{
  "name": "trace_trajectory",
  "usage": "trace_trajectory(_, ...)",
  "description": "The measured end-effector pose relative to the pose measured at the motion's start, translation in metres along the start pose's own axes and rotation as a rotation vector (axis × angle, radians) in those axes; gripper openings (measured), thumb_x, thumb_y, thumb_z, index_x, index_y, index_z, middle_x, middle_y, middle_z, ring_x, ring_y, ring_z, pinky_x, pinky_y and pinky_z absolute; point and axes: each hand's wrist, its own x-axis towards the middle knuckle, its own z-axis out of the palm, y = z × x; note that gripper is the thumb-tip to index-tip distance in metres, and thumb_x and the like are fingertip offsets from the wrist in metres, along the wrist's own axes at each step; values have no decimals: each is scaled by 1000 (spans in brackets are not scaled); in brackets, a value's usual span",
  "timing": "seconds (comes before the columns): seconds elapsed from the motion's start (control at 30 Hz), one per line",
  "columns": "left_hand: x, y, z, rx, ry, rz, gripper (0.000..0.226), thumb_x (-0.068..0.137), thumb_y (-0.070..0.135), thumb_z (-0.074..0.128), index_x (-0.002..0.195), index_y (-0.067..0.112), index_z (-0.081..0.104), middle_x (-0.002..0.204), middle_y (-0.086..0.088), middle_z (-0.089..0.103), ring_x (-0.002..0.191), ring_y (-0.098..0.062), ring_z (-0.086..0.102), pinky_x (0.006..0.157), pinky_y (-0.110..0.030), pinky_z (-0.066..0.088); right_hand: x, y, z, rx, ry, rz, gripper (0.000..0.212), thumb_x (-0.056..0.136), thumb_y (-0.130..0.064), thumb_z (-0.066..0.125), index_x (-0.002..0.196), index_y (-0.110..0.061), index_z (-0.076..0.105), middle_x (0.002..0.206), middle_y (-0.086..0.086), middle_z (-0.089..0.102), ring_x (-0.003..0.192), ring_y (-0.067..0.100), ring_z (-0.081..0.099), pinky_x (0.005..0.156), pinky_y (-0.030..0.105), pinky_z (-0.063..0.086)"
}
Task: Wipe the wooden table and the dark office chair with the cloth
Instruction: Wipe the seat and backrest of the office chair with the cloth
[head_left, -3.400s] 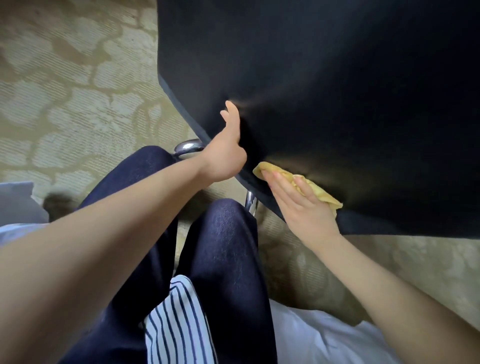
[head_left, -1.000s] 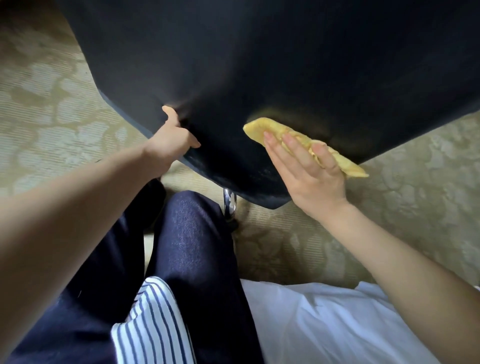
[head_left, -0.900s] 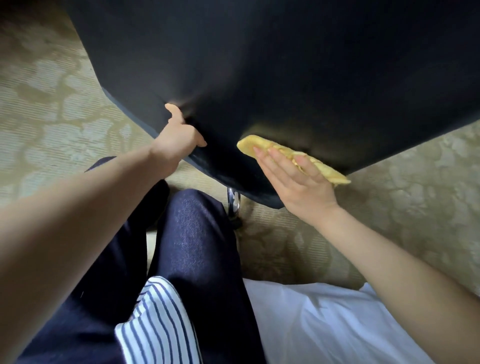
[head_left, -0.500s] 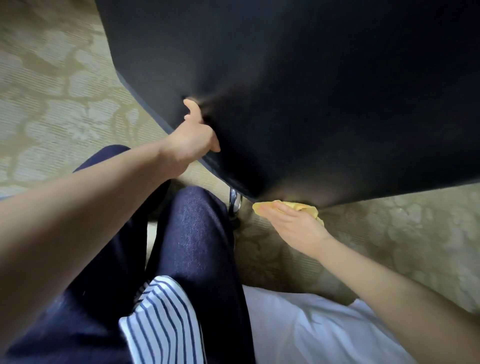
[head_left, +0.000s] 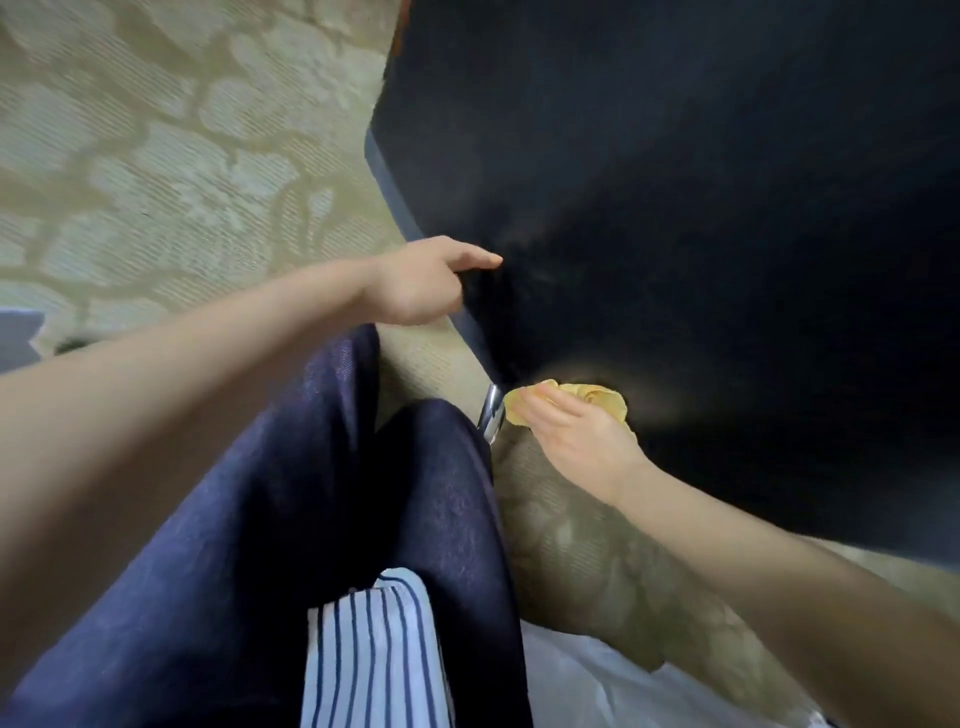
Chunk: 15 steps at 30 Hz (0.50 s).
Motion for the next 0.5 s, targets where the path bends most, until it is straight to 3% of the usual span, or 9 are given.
trace_trajectory(0.13, -9, -29, -43, 12, 252, -9, 65, 86, -10, 36, 144, 18, 38, 149, -2, 38, 137, -13, 32, 93, -8, 25, 49, 29, -39, -94, 3, -6, 48, 103, -16, 32, 148, 0, 24, 159, 13, 12, 146, 29, 4, 103, 45, -22)
trace_trajectory(0.27, -15, -54, -74, 34, 353, -48, 67, 83, -12, 34, 144, 15, 37, 150, -5, 37, 139, -16, 30, 100, -13, 22, 98, 64, -80, -127, 47, 55, 51, 102, -17, 26, 149, -1, 18, 159, 14, 8, 146, 30, 3, 115, 43, -7)
trace_trajectory(0.37, -17, -73, -93, 8, 411, -94, 69, 81, -12, 33, 144, 15, 37, 148, -7, 39, 136, -20, 35, 91, -9, 25, 138, 98, -110, -140, 71, 105, 51, 104, -24, 26, 150, -4, 15, 160, 11, 6, 146, 30, 3, 117, 44, -1)
trace_trajectory(0.5, -18, -92, -112, -48, 451, -141, 69, 80, -11, 33, 144, 16, 38, 145, -9, 44, 126, -31, 46, 88, -21, 34, 187, 135, -138, -146, 87, 192, 54, 104, -27, 22, 150, -3, 7, 160, 8, 4, 146, 30, 2, 118, 43, 1)
